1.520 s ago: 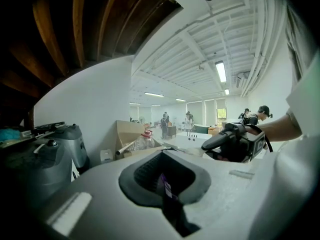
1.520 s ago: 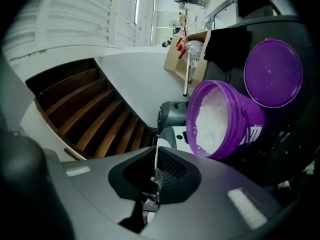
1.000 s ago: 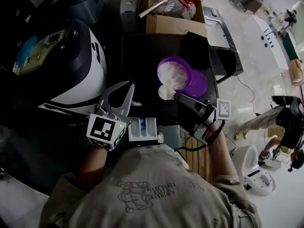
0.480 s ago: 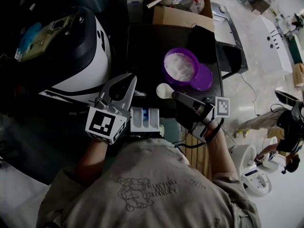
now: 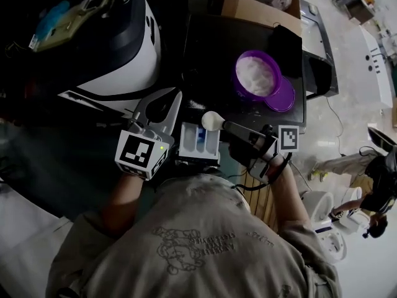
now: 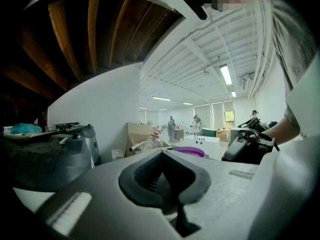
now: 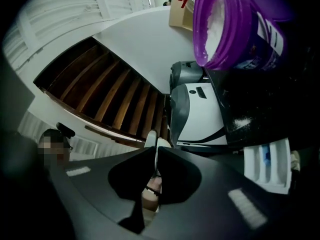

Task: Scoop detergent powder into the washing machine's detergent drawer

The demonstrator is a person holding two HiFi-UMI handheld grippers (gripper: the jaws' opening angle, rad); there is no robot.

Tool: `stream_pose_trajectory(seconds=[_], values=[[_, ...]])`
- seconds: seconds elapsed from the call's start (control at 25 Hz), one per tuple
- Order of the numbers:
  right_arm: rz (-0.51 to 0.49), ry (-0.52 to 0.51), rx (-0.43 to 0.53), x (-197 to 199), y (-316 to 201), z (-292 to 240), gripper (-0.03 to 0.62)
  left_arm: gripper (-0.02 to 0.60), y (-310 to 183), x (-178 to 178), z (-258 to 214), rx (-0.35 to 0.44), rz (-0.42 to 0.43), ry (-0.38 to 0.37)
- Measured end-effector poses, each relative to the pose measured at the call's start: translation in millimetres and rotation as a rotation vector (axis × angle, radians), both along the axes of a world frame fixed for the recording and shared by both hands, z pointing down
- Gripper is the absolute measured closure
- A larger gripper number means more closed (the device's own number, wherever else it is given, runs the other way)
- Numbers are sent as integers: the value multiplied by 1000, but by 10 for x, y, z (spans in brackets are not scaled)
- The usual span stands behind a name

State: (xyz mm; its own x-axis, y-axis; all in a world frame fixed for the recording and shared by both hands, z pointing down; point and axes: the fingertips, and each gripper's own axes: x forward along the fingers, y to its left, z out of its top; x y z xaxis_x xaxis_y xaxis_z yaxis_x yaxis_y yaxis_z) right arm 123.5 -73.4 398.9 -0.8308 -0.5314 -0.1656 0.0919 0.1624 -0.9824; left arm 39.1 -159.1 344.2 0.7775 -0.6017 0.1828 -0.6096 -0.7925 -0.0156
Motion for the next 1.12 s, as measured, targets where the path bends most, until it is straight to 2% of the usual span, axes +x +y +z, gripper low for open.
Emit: stream_pose_trajectory(seconds=[0.4,0.8,1.12], values=[[-111,22,-35,-395,23,260,557,581,47,-361,192,-18,-81,-6],[-191,35,-30,-738,56,440,557,581,140,-627,381,-39,-149,-19],[-227,120,-14,-857,97,734,557,581,216,-803,612,-73,-190,-35]])
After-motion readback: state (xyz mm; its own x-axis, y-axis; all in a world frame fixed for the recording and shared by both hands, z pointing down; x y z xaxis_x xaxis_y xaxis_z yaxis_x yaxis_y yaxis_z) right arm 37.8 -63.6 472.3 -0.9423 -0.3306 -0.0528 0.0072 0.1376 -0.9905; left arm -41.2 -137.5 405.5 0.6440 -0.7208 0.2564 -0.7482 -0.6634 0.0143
